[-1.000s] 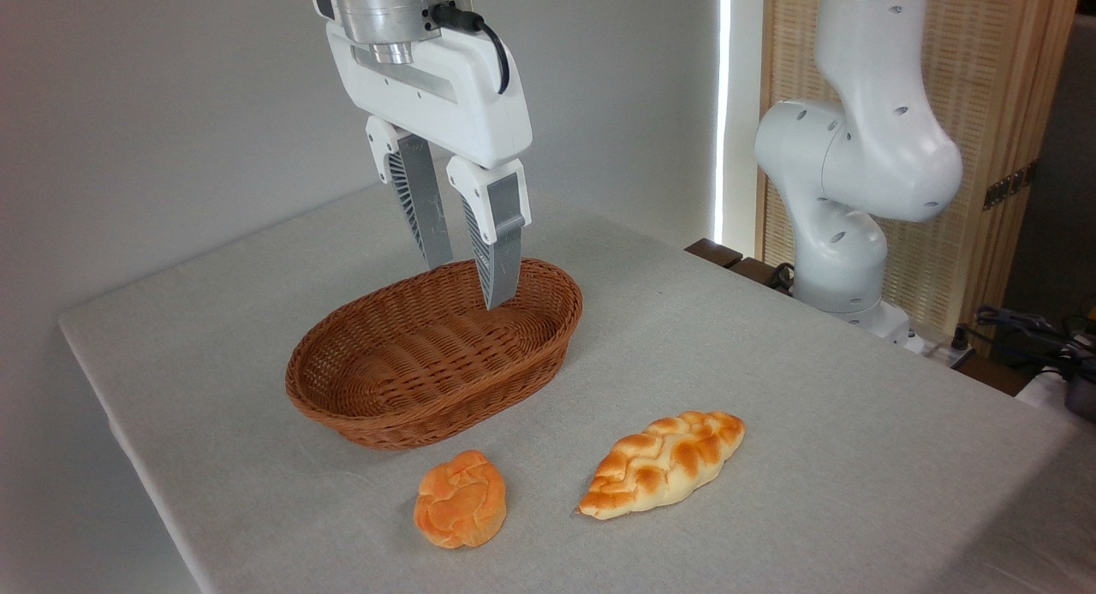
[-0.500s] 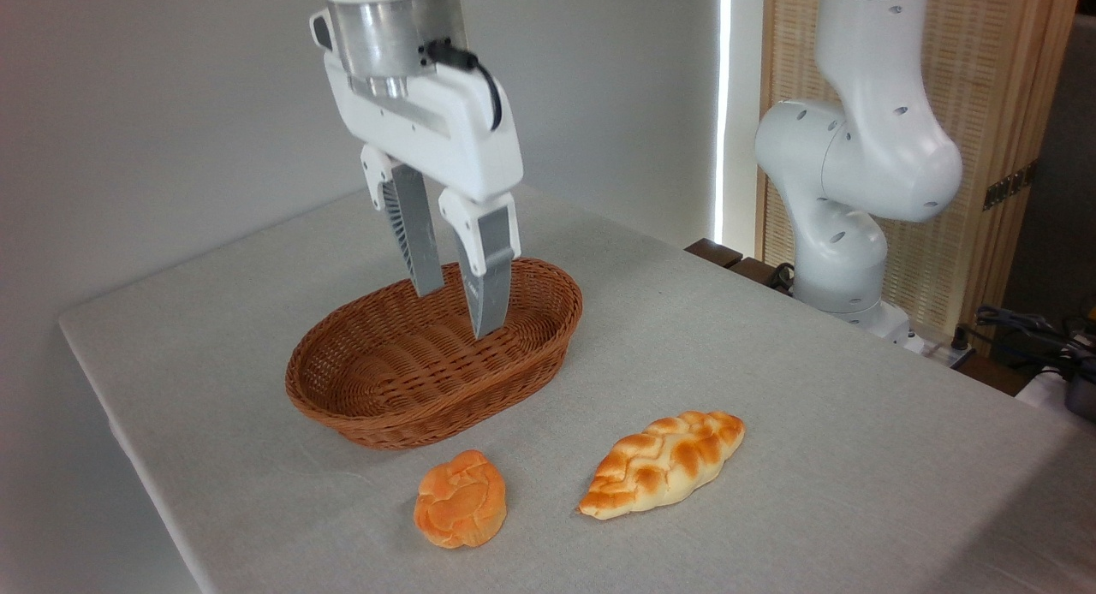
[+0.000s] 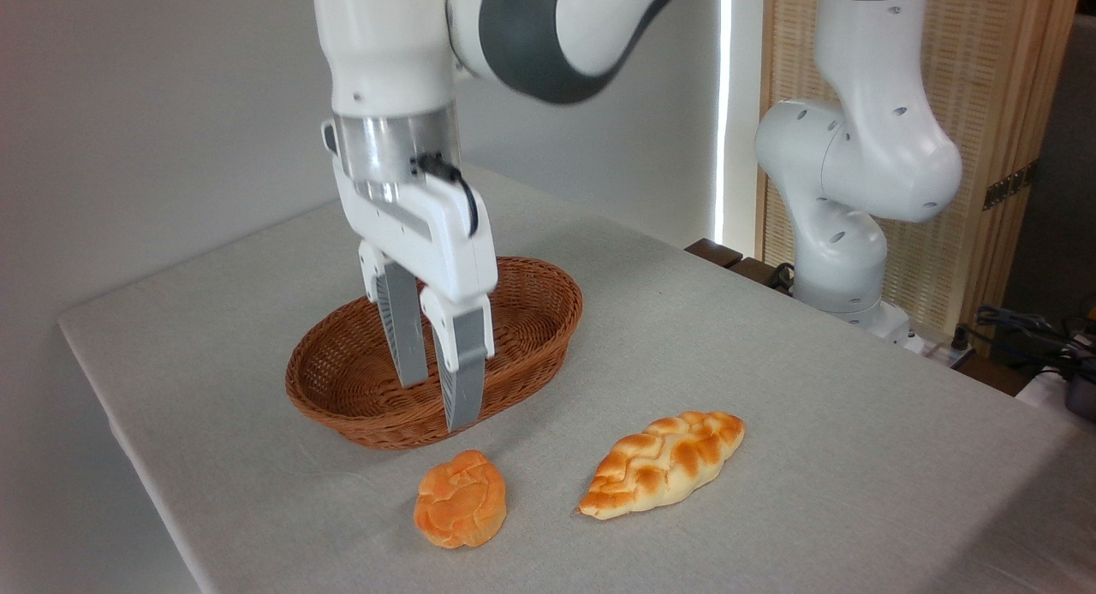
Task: Put bread into the basket
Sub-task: 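Lower the gripper around the round orange bun and close on it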
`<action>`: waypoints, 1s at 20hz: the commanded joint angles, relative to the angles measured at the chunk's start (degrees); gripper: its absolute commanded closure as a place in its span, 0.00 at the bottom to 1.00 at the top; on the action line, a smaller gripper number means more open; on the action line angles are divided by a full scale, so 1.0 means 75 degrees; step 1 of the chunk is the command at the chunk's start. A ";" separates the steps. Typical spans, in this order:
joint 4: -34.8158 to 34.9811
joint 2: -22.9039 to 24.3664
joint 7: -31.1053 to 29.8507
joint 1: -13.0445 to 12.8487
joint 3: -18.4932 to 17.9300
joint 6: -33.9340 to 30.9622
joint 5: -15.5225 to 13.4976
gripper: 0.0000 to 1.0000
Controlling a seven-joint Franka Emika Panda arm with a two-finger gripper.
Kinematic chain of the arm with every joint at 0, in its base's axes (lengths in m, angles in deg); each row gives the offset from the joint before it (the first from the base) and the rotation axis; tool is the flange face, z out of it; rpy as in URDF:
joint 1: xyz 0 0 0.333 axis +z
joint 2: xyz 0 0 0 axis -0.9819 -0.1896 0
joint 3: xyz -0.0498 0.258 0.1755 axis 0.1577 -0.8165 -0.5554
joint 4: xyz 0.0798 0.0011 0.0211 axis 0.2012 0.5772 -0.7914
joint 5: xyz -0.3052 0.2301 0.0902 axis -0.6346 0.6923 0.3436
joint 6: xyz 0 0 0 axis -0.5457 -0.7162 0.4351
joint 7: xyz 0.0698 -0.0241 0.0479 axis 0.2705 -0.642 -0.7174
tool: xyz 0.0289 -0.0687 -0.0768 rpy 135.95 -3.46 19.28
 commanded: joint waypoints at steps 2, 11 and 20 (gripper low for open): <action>0.0754 -0.0017 -0.0009 -0.0023 -0.0023 0.0945 0.0144 0.00; 0.1351 -0.0158 0.0002 -0.0023 0.0001 0.1823 0.0964 0.00; 0.1833 -0.0182 0.0014 -0.0023 0.0013 0.2388 0.0987 0.07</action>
